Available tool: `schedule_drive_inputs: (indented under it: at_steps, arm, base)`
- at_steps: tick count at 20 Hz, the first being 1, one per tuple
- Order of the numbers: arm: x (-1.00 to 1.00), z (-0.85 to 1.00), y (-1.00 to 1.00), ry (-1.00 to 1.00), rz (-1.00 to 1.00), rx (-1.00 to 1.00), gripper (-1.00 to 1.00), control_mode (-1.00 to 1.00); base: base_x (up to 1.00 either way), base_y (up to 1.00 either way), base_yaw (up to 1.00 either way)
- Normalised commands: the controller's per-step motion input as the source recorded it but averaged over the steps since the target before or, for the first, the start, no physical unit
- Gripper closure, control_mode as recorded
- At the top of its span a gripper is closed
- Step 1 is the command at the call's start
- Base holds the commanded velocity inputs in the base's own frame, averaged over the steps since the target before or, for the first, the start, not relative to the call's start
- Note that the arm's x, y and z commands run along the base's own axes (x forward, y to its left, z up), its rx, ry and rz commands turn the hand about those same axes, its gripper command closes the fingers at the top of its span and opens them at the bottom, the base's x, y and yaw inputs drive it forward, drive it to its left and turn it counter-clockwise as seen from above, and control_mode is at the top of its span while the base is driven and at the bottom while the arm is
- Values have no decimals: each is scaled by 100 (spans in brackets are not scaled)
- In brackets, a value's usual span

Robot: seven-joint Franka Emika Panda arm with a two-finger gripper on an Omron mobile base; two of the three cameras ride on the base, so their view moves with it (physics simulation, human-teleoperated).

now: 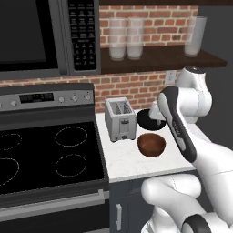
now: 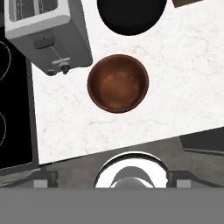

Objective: Pick up the bowls on the counter and stack them on top of one another in the open cabinet. Place the smaller bowl on top of the larger bowl.

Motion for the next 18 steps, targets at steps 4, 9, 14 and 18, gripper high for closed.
schedule_drive_inputs:
  at_steps: [4, 9, 14, 18]
  arm:
    - [9, -35, -39, 14, -19, 0, -100, -100]
    - [28, -40, -50, 14, -9, 0, -100, -100]
    - [48, -31, -19, 2, 0, 1, -100, -100]
    - [50, -33, -1, 0, 3, 8, -100, -100]
  base:
    - [0, 0, 0]
    - [0, 0, 0]
    - [0, 0, 0]
    - [0, 0, 0]
